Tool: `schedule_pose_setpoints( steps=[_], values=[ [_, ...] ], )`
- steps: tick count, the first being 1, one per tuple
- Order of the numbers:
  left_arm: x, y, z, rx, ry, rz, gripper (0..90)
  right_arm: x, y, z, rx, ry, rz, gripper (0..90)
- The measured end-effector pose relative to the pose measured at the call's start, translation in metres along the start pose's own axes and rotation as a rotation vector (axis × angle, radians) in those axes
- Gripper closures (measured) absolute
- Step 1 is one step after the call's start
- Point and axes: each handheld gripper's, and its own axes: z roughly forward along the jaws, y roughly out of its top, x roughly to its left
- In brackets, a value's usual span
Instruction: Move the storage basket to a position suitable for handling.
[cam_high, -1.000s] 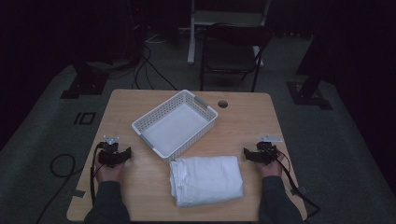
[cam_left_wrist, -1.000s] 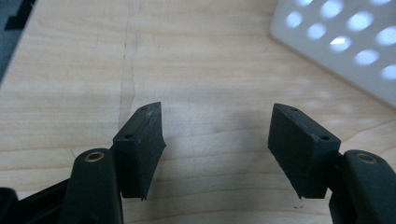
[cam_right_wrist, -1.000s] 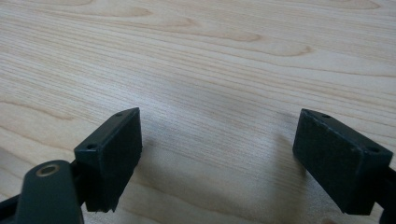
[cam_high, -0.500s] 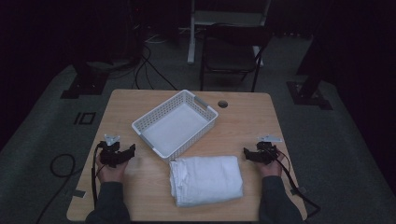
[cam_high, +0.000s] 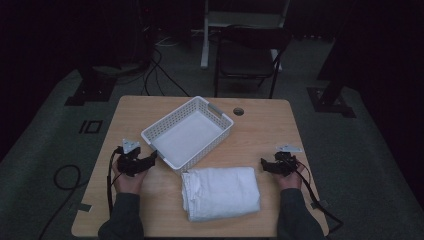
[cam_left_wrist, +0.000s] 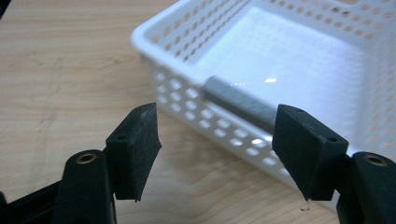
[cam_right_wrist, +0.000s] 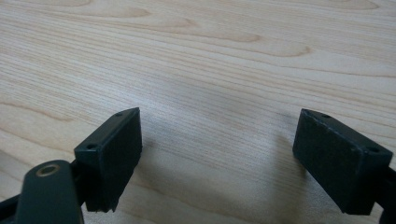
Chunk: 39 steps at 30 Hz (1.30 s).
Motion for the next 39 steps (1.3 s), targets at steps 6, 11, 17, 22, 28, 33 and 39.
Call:
schedule_pose_setpoints(
  steps=[6, 11, 17, 22, 28, 33, 39],
  values=[
    [-0.012, 0.007, -0.001, -0.007, -0.007, 0.013, 29.2, 0.000, 0.000, 0.000, 0.000, 0.000, 0.000, 15.5],
    [-0.019, 0.008, 0.003, -0.007, -0.015, -0.008, 28.6, 0.000, 0.000, 0.000, 0.000, -0.001, 0.002, 15.5],
    [-0.026, 0.007, 0.010, 0.024, -0.003, -0.005, 27.9, 0.000, 0.000, 0.000, -0.001, -0.002, 0.003, 15.5],
    [-0.032, 0.004, 0.017, 0.059, 0.006, 0.011, 27.9, 0.000, 0.000, 0.000, -0.001, -0.003, 0.003, 15.5],
    [-0.035, 0.003, 0.018, 0.054, 0.024, 0.019, 26.9, 0.000, 0.000, 0.000, 0.000, -0.003, 0.004, 15.5],
    [-0.035, 0.005, 0.017, 0.051, 0.040, 0.020, 34.4, 0.000, 0.000, 0.000, 0.000, -0.004, 0.005, 15.5],
    [-0.036, 0.008, 0.020, 0.056, 0.042, 0.047, 38.7, 0.000, 0.001, 0.001, 0.000, -0.005, 0.005, 15.5]
  ],
)
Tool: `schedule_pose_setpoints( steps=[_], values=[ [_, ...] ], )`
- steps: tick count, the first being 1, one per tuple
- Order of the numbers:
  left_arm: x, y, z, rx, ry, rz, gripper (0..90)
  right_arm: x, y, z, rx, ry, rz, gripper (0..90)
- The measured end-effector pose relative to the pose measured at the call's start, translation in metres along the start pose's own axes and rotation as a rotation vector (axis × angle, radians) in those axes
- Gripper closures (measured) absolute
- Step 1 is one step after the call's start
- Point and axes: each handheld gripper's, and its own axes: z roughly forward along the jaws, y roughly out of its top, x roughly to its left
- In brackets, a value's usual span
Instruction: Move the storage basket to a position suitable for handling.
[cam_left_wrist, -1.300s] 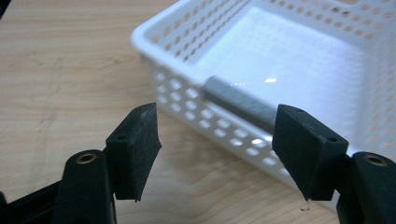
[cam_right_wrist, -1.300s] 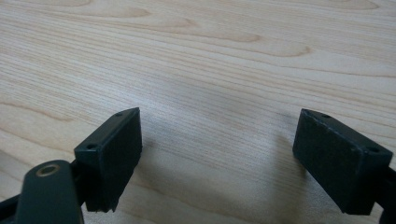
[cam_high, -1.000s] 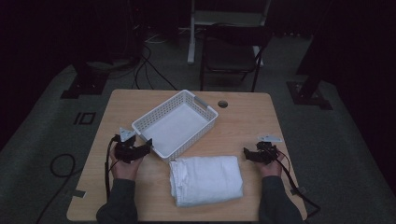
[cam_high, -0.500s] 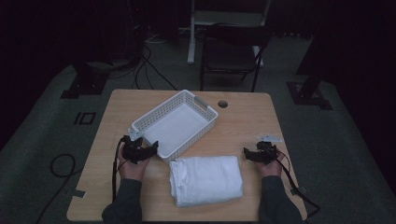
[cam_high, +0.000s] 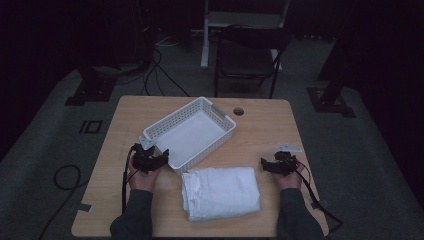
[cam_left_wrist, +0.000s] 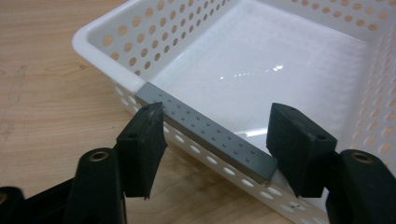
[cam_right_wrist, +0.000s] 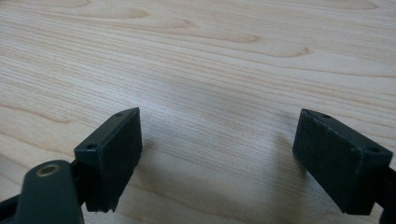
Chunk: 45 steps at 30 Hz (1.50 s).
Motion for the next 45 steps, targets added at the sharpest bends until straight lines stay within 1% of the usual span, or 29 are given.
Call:
schedule_pose_setpoints(
  steps=[2, 3, 4, 6, 8, 9, 10, 11, 12, 15, 16, 18, 19, 20, 21, 22, 23, 25, 26, 28, 29, 30, 33, 35, 36, 37, 39, 42, 45],
  values=[
    [-0.001, 0.002, 0.001, 0.000, 0.000, 0.008, 41.2, 0.000, 0.000, 0.000, 0.000, 0.000, 0.000, 15.5],
    [-0.002, 0.004, 0.003, 0.001, -0.003, 0.019, 42.6, 0.000, 0.000, 0.000, 0.000, -0.001, 0.001, 15.5],
    [-0.002, 0.004, 0.003, 0.001, -0.003, 0.019, 43.9, 0.000, 0.000, 0.000, 0.000, -0.001, 0.001, 15.5],
    [-0.003, 0.007, 0.006, 0.005, -0.009, 0.038, 46.3, 0.000, 0.000, 0.000, 0.000, -0.003, 0.004, 15.7],
    [-0.003, 0.007, 0.006, 0.005, -0.009, 0.038, 47.6, 0.001, 0.000, 0.000, -0.001, -0.004, 0.004, 15.7],
    [-0.004, 0.009, 0.008, 0.007, -0.014, 0.050, 50.4, 0.001, 0.000, 0.000, -0.009, -0.004, 0.006, 21.0],
    [-0.005, 0.010, 0.009, 0.008, -0.014, 0.053, 50.4, 0.001, 0.000, 0.000, -0.009, -0.004, 0.006, 21.0],
    [-0.006, 0.011, 0.010, 0.010, -0.015, 0.062, 52.5, 0.001, 0.000, -0.001, -0.011, -0.008, 0.013, 24.7],
    [-0.006, 0.012, 0.011, 0.010, -0.016, 0.065, 52.5, 0.001, 0.000, -0.001, -0.011, -0.008, 0.013, 24.7],
    [-0.007, 0.015, 0.013, 0.014, -0.020, 0.079, 55.2, 0.001, 0.001, -0.002, -0.011, -0.012, 0.024, 29.1],
    [-0.008, 0.016, 0.014, 0.013, -0.022, 0.083, 56.0, 0.000, 0.001, -0.003, -0.011, -0.010, 0.030, 30.8],
    [-0.008, 0.017, 0.016, 0.013, -0.025, 0.089, 58.1, 0.000, 0.002, -0.004, -0.011, -0.003, 0.048, 37.8],
    [-0.009, 0.018, 0.018, 0.010, -0.027, 0.089, 58.1, 0.000, 0.002, -0.004, -0.011, -0.003, 0.048, 37.8],
    [-0.009, 0.018, 0.018, 0.011, -0.025, 0.092, 58.8, 0.001, 0.002, -0.005, -0.008, -0.001, 0.053, 41.9],
    [-0.010, 0.019, 0.020, 0.008, -0.026, 0.096, 60.2, 0.004, 0.005, -0.010, -0.030, 0.028, 0.059, 49.3],
    [-0.010, 0.020, 0.020, 0.009, -0.026, 0.100, 60.7, 0.006, 0.008, -0.013, -0.044, 0.035, 0.054, 51.1],
    [-0.010, 0.021, 0.021, 0.008, -0.027, 0.104, 60.7, 0.006, 0.008, -0.013, -0.044, 0.035, 0.054, 51.1],
    [-0.011, 0.022, 0.024, 0.007, -0.029, 0.112, 62.4, 0.013, 0.014, -0.019, -0.079, 0.042, 0.028, 55.3],
    [-0.011, 0.023, 0.024, 0.009, -0.032, 0.115, 62.4, 0.013, 0.014, -0.019, -0.079, 0.042, 0.028, 55.3],
    [-0.011, 0.025, 0.027, 0.004, -0.035, 0.116, 63.5, 0.018, 0.017, -0.022, -0.092, 0.049, 0.015, 57.0],
    [-0.011, 0.026, 0.028, 0.002, -0.037, 0.116, 64.6, 0.023, 0.020, -0.025, -0.106, 0.057, 0.001, 58.2],
    [-0.010, 0.027, 0.029, 0.004, -0.038, 0.119, 64.6, 0.023, 0.020, -0.025, -0.106, 0.057, 0.001, 58.2],
    [-0.009, 0.030, 0.033, 0.004, -0.037, 0.113, 65.8, 0.030, 0.024, -0.031, -0.128, 0.072, -0.020, 59.3],
    [-0.008, 0.032, 0.036, 0.002, -0.037, 0.110, 66.9, 0.037, 0.028, -0.036, -0.146, 0.091, -0.030, 60.1],
    [-0.007, 0.033, 0.037, 0.004, -0.035, 0.108, 66.9, 0.037, 0.028, -0.036, -0.146, 0.091, -0.030, 60.1],
    [-0.006, 0.034, 0.039, 0.004, -0.036, 0.105, 67.5, 0.041, 0.030, -0.039, -0.153, 0.103, -0.042, 60.3],
    [-0.004, 0.035, 0.040, 0.003, -0.036, 0.100, 67.7, 0.043, 0.031, -0.040, -0.157, 0.109, -0.049, 60.3],
    [-0.003, 0.036, 0.041, 0.001, -0.045, 0.096, 67.8, 0.048, 0.032, -0.042, -0.159, 0.125, -0.063, 60.3],
    [-0.002, 0.036, 0.042, -0.004, -0.044, 0.094, 67.7, 0.053, 0.033, -0.043, -0.160, 0.132, -0.077, 61.4]
  ],
)
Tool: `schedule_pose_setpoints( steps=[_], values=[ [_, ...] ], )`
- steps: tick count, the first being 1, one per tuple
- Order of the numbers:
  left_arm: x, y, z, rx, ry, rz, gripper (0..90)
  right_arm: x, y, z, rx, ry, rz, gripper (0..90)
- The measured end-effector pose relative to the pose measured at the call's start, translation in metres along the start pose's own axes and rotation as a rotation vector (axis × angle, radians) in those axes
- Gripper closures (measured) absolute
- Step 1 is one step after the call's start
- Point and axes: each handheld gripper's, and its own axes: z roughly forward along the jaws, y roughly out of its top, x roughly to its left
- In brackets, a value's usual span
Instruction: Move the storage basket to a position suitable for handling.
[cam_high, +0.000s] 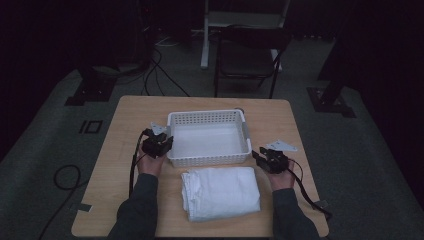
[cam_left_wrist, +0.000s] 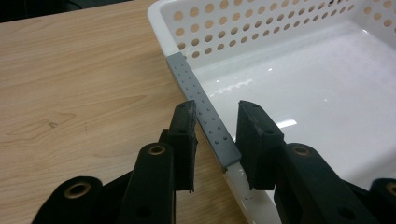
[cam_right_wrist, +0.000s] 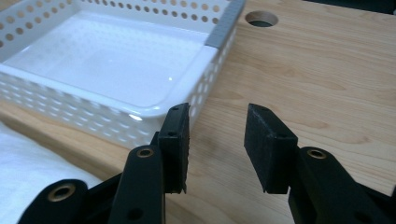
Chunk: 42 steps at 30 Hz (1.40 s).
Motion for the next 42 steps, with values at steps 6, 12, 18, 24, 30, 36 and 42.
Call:
schedule_pose_setpoints(
  steps=[6, 12, 18, 24, 30, 36, 42],
  values=[
    [0.006, 0.003, 0.002, 0.016, -0.002, -0.020, 64.4, 0.004, 0.001, 0.000, -0.001, 0.004, -0.006, 60.5],
    [0.009, 0.000, -0.013, 0.003, -0.015, -0.038, 55.8, 0.005, 0.001, -0.006, 0.002, 0.005, -0.011, 54.5],
    [0.007, -0.008, -0.039, -0.046, -0.056, -0.059, 49.2, 0.008, 0.000, -0.017, -0.001, 0.006, -0.021, 51.2],
    [-0.006, -0.020, -0.055, -0.074, -0.097, -0.058, 45.9, 0.014, -0.004, -0.027, 0.003, 0.017, -0.038, 48.6],
    [-0.021, -0.027, -0.069, -0.102, -0.141, -0.044, 45.1, 0.018, -0.009, -0.035, 0.003, 0.029, -0.035, 46.4],
    [-0.039, -0.036, -0.084, -0.113, -0.178, -0.010, 44.3, 0.026, -0.014, -0.045, 0.005, 0.045, -0.053, 45.1],
    [-0.057, -0.046, -0.095, -0.113, -0.212, 0.022, 43.6, 0.035, -0.023, -0.060, 0.014, 0.055, -0.085, 44.7]
  ],
)
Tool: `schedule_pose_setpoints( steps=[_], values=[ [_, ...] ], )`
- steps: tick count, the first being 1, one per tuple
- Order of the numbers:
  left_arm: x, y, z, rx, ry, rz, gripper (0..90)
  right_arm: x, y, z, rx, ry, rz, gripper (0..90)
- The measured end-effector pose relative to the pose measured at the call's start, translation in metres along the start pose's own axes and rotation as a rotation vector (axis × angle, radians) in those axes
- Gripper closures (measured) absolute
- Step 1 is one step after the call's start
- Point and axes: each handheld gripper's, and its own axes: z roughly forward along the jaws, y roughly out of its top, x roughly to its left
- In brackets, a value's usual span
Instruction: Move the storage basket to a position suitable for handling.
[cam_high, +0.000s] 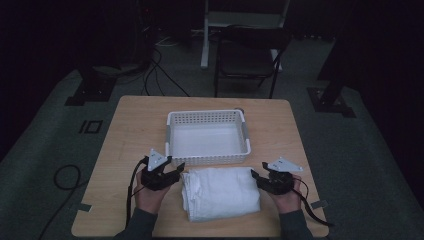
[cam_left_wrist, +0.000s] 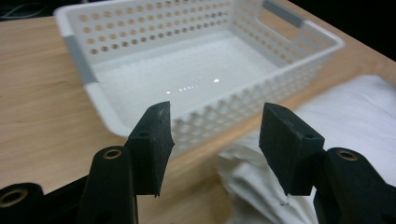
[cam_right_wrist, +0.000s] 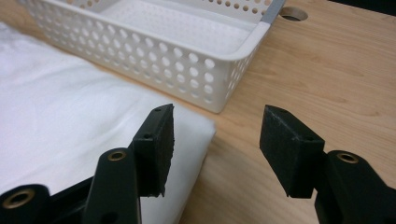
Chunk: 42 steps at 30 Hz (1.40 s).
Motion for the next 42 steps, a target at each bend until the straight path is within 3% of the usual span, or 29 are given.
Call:
schedule_pose_setpoints(
  steps=[9, 11, 14, 18, 20, 28, 34, 42],
  values=[
    [-0.031, -0.017, -0.006, 0.032, -0.086, 0.049, 42.9, 0.012, -0.009, -0.007, 0.027, 0.040, -0.026, 44.0],
    [-0.040, -0.023, -0.005, 0.061, -0.094, 0.075, 42.8, 0.016, -0.012, -0.010, 0.033, 0.048, -0.028, 44.0],
    [-0.047, -0.030, -0.005, 0.080, -0.100, 0.076, 43.3, 0.022, -0.020, -0.011, 0.053, 0.057, -0.035, 44.0],
    [-0.057, -0.041, 0.000, 0.118, -0.103, 0.107, 44.0, 0.025, -0.031, -0.010, 0.079, 0.083, -0.031, 44.4],
    [-0.059, -0.046, 0.005, 0.145, -0.087, 0.120, 45.0, 0.027, -0.035, -0.007, 0.093, 0.089, -0.031, 45.5],
    [-0.060, -0.055, 0.015, 0.170, -0.046, 0.151, 47.0, 0.031, -0.037, 0.009, 0.133, 0.121, -0.029, 49.3],
    [-0.054, -0.055, 0.019, 0.163, -0.037, 0.147, 47.7, 0.032, -0.035, 0.015, 0.139, 0.134, -0.017, 49.8],
    [-0.038, -0.050, 0.023, 0.156, 0.027, 0.138, 48.1, 0.036, -0.024, 0.031, 0.134, 0.145, -0.031, 48.8]
  ],
)
